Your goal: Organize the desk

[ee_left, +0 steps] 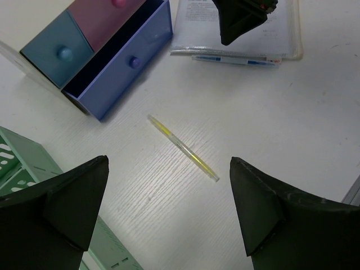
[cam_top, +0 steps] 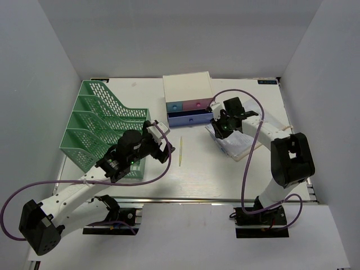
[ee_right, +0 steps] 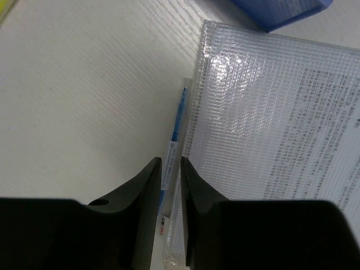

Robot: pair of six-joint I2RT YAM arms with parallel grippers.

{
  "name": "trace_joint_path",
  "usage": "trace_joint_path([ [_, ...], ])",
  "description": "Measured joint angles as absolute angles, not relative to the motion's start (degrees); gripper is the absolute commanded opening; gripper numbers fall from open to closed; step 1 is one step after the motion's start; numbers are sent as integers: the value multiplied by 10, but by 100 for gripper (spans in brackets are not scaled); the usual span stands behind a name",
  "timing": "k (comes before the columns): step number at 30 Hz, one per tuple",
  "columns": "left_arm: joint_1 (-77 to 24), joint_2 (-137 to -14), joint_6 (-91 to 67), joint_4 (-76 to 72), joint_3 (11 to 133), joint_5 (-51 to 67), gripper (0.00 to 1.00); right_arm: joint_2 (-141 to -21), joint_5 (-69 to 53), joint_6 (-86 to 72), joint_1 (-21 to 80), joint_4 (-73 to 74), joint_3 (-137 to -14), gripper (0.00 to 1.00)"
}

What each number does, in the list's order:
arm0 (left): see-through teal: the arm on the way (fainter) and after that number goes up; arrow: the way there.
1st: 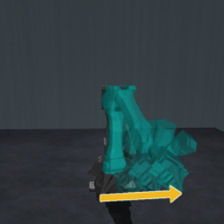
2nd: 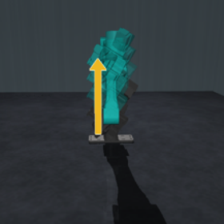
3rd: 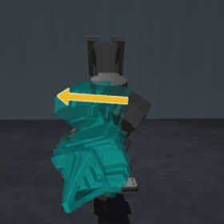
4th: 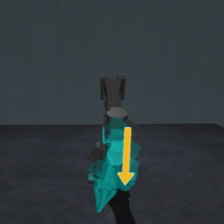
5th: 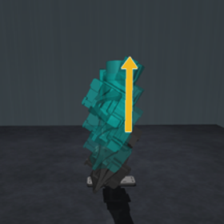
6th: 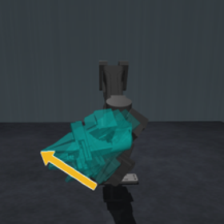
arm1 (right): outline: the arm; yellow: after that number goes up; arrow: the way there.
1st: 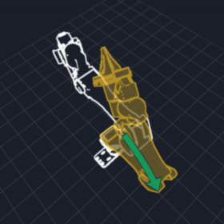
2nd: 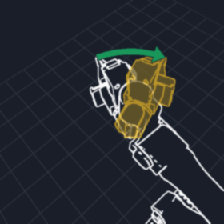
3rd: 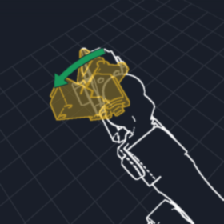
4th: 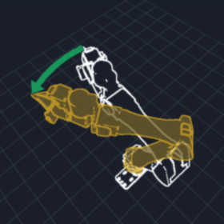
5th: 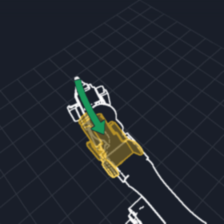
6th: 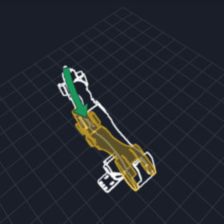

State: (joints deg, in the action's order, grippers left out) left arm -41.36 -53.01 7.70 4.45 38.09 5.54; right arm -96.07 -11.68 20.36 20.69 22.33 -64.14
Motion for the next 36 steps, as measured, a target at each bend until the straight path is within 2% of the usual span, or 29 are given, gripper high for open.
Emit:
trace_joint_path([
  [15,-414,-530,77,44,381,56,98,-976,-94,215,226,222,-614,34],
  [19,-414,-530,77,44,381,56,98,-986,-89,216,229,222,-611,40],
  [27,-414,-530,79,44,380,56,98,-1000,-72,217,234,222,-609,37],
  [36,-414,-530,80,45,380,56,98,-1006,-66,227,241,210,-599,27],
])
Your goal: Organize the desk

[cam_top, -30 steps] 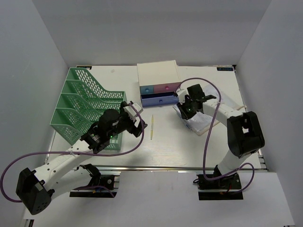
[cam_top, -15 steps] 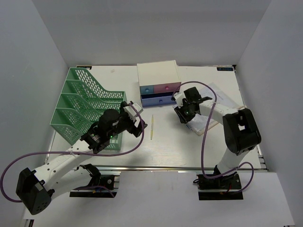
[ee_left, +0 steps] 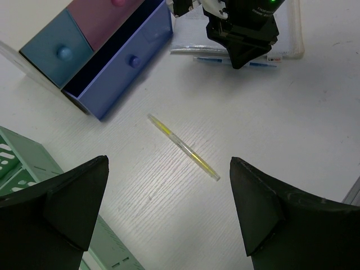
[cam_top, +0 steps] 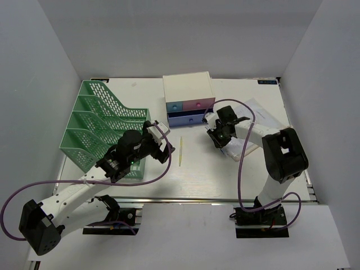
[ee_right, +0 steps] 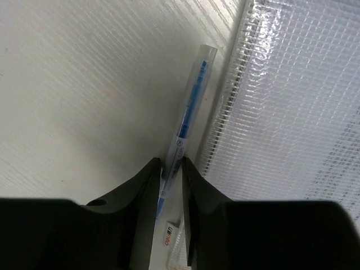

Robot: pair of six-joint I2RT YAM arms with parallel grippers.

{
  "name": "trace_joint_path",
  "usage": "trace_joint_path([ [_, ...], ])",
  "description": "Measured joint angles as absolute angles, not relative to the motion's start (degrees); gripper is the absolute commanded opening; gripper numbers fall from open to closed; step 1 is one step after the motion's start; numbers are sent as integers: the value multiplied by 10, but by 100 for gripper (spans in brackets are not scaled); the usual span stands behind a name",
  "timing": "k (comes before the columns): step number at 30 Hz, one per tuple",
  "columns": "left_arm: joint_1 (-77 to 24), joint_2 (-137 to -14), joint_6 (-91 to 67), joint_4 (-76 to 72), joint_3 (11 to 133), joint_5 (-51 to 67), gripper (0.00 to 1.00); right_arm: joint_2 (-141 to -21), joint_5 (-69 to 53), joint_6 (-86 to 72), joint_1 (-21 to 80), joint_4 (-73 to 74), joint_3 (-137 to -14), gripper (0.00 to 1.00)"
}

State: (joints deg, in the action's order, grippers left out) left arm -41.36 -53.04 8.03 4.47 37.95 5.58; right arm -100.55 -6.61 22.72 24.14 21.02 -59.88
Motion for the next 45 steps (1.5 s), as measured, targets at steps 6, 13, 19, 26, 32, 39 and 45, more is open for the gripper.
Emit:
trace_joint_path([
  [6,-414,-530,81,44,380,56,98,-998,-63,234,249,197,-587,9],
  [13,-414,-530,81,44,379,56,98,-997,-84,264,253,224,-595,0],
  [19,-414,-531,81,44,379,57,98,-968,-111,340,270,299,-649,0],
  [26,-414,-531,86,44,378,57,98,-921,-55,463,314,280,-737,0],
  [32,-414,-532,87,44,378,57,98,-936,-1,559,351,248,-775,0],
  [39,-414,-532,90,44,378,57,98,-981,40,603,381,198,-794,0],
  [45,-414,-532,90,44,378,57,98,-1018,50,616,391,163,-802,0],
])
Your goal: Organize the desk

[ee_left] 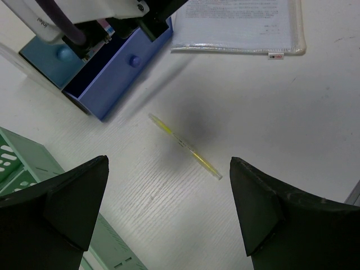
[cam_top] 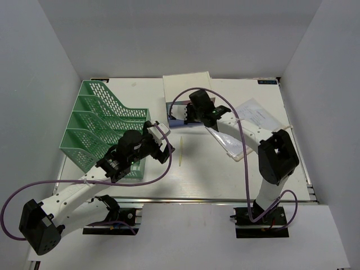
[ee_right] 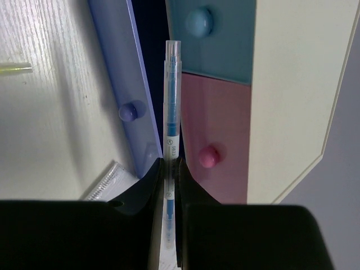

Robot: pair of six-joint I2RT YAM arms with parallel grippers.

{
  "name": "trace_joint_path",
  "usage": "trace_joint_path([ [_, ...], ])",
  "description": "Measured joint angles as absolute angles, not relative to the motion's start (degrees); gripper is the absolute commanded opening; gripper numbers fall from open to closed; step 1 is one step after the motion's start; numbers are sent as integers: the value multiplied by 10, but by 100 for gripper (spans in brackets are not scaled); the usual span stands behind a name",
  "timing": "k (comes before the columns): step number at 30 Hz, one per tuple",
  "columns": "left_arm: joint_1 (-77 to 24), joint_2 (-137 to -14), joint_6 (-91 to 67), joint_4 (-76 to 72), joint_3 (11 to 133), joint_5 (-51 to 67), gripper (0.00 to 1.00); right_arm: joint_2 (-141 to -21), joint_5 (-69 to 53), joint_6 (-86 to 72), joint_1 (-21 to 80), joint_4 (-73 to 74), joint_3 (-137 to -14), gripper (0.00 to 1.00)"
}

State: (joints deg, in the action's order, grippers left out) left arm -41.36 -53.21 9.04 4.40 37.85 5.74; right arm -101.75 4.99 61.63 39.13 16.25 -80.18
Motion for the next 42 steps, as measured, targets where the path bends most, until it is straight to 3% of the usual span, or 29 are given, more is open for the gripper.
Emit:
trace_joint_path([
  [42,-414,-535,95,44,378,66,98,-1109,18,709,394,34,-780,3],
])
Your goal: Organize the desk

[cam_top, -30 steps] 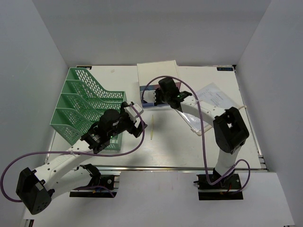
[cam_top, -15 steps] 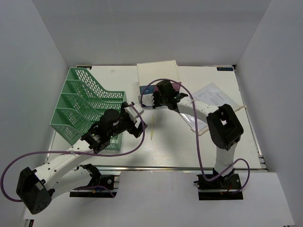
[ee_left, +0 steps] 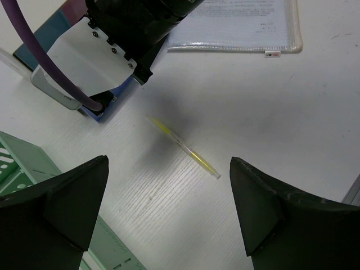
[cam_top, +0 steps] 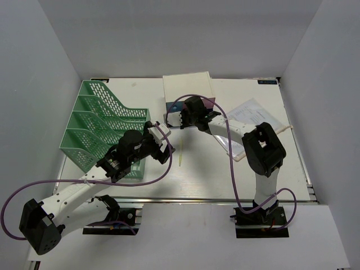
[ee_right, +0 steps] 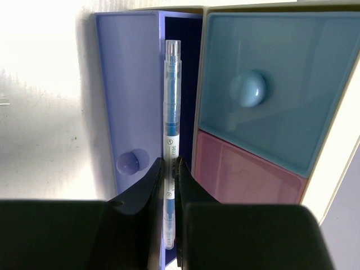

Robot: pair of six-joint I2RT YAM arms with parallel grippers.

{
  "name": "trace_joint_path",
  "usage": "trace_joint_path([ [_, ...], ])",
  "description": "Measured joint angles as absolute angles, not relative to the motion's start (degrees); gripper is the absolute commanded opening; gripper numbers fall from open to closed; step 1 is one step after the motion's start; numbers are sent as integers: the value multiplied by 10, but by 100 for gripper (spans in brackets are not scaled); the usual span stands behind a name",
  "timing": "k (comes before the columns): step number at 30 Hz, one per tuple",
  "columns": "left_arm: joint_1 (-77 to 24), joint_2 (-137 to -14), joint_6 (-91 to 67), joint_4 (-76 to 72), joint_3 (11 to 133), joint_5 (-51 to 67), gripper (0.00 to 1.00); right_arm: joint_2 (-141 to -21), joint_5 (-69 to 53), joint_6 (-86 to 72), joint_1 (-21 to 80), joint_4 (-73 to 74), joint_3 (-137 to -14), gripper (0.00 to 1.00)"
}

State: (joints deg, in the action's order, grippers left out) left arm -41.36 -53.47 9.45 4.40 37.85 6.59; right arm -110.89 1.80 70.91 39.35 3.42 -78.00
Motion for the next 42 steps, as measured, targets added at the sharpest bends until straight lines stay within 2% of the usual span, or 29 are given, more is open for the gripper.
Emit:
trace_joint_path([
  [12,-414,-535,96,44,378,66,98,-1109,28,708,391,13,-780,4],
  [22,-414,-535,96,44,378,67,98,-1109,41,706,390,5,-780,25],
  [26,-414,-535,96,44,378,67,98,-1109,45,707,390,-2,-780,30],
  [31,-414,-535,96,44,377,67,98,-1109,46,707,390,-3,-780,31],
  [34,-414,-535,96,43,373,67,98,-1109,45,707,390,-3,-780,27],
  [37,-414,-535,96,44,370,67,98,-1107,41,698,390,0,-780,16],
  [38,-414,-535,96,44,370,67,98,-1105,38,693,390,4,-780,8],
  [40,-414,-535,96,44,370,67,98,-1093,24,667,390,18,-779,0],
  [42,-414,-538,91,42,370,67,98,-1067,12,628,390,37,-776,0],
])
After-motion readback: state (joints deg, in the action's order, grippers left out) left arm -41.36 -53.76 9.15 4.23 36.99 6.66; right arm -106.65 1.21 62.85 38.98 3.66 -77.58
